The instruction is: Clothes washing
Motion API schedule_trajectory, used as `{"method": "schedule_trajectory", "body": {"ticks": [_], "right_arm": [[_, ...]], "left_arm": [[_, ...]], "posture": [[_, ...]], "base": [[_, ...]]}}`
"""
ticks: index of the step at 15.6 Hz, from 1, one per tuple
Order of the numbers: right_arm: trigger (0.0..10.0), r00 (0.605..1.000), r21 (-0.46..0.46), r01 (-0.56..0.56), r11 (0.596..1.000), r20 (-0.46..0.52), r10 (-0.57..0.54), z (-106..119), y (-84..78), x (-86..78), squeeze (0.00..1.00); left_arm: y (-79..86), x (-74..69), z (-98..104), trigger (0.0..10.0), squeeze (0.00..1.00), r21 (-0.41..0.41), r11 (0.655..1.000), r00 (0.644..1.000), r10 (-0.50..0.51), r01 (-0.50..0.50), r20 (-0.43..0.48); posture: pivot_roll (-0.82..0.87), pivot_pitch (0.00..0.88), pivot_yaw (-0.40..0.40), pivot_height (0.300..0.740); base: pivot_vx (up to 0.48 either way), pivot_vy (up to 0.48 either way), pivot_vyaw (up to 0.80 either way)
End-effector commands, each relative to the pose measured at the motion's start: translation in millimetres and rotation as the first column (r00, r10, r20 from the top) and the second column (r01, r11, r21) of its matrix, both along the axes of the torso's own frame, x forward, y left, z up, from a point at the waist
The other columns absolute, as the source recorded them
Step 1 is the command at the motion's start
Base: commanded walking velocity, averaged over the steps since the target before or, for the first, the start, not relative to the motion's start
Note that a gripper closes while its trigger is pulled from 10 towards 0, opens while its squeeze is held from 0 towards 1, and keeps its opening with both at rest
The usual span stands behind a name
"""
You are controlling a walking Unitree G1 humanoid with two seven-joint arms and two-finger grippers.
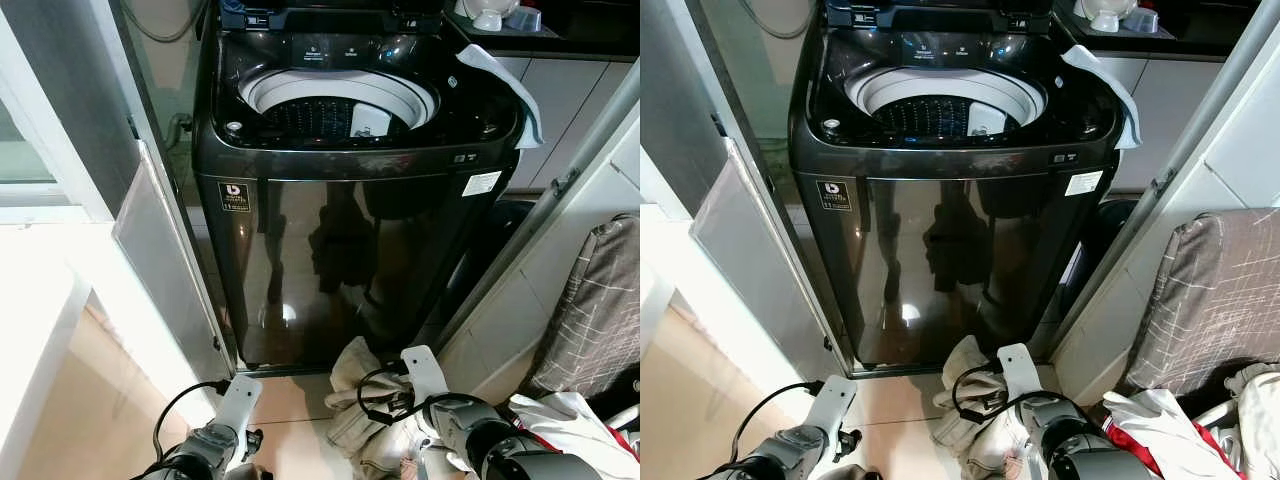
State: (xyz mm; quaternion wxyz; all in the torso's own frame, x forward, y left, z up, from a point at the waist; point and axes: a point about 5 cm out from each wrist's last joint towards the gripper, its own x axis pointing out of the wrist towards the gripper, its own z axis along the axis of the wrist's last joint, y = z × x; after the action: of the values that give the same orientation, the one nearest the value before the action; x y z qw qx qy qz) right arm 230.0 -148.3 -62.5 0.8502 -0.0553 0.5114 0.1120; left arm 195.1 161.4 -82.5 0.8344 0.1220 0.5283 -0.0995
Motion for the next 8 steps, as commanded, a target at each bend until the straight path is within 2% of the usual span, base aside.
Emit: {"method": "schedule_trajectory", "body": {"ticks": [1, 4, 6, 7, 8], "right_arm": [[0.0, 1.000, -0.004, 0.005, 1.000, 0.016, -0.005, 1, -2.1, 1.0, 0.00], [0.0, 0.999, -0.008, 0.007, 1.000, 0.036, -0.007, 1, -8.1, 1.0, 0.00], [0.0, 0.992, 0.100, 0.008, 0.995, 0.127, -0.021, 17, -11.7, 22.3, 0.00], [0.0, 0.981, 0.133, -0.046, 0.990, 0.192, 0.020, 30, -13.6, 37.7, 0.00], [0.0, 0.963, 0.187, -0.091, 0.978, 0.267, 0.039, 50, -16.1, 55.5, 0.00]], "left_arm": [[-1.7, -0.8, 0, 10.0, 0.00, -0.006, 1.000, 1.000, -0.014, 0.014, -0.002], [-2.9, 0.7, 0, 10.0, 0.00, -0.018, 1.000, 1.000, -0.018, 0.019, 0.019], [-6.1, 0.9, 1, 10.0, 0.00, -0.114, 0.991, 0.993, 0.081, -0.070, 0.088], [-6.7, 13.1, 8, 10.0, 0.00, -0.143, 0.987, 0.985, 0.093, -0.073, 0.145], [-10.4, 69.1, 55, 10.0, 0.00, -0.208, 0.978, 0.932, 0.062, 0.015, 0.358]], "posture": [[0.00, 0.000, -0.036, 0.740], [-0.01, 0.000, -0.041, 0.740], [-0.01, 0.000, -0.036, 0.740], [-0.01, 0.000, -0.037, 0.740], [-0.01, 0.000, -0.040, 0.740]], "base": [[0.000, 0.000, 0.00], [0.000, 0.000, 0.00], [0.000, 0.000, 0.00], [0.000, 0.000, 0.00], [0.000, 0.000, 0.00]]}}
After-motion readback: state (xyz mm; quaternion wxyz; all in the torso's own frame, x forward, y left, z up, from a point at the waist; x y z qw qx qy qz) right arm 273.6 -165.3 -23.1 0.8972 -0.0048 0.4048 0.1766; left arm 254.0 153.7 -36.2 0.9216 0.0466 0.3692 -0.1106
